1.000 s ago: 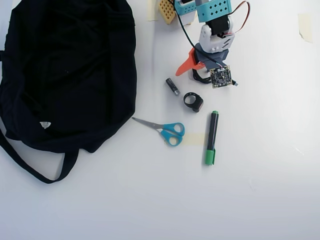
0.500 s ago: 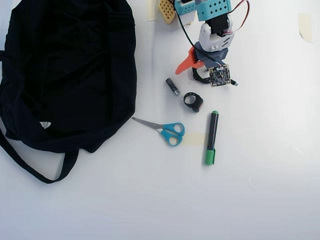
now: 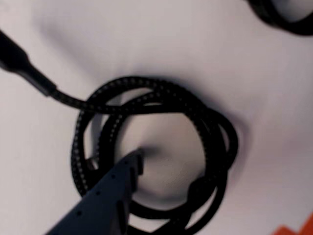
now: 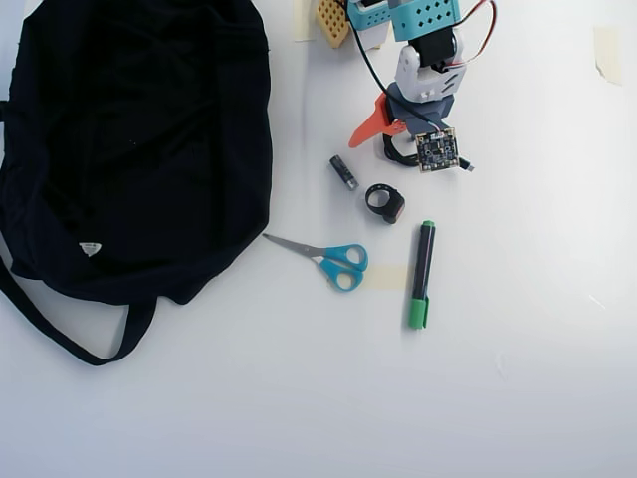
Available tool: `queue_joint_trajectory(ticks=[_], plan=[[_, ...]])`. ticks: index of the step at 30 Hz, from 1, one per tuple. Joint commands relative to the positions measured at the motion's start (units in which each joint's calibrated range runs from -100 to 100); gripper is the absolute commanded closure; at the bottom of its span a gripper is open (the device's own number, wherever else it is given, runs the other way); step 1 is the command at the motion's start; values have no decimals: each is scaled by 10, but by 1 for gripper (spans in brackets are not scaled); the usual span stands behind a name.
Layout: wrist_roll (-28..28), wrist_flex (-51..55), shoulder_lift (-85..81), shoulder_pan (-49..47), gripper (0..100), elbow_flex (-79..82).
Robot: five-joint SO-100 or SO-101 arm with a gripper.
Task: Put the cable into the black bag
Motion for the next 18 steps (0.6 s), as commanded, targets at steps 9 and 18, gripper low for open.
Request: queue_joint_trajectory(ticks=[9, 18], plan=[[-2, 7, 4, 3, 69, 4], [-2, 7, 4, 2, 77, 3]])
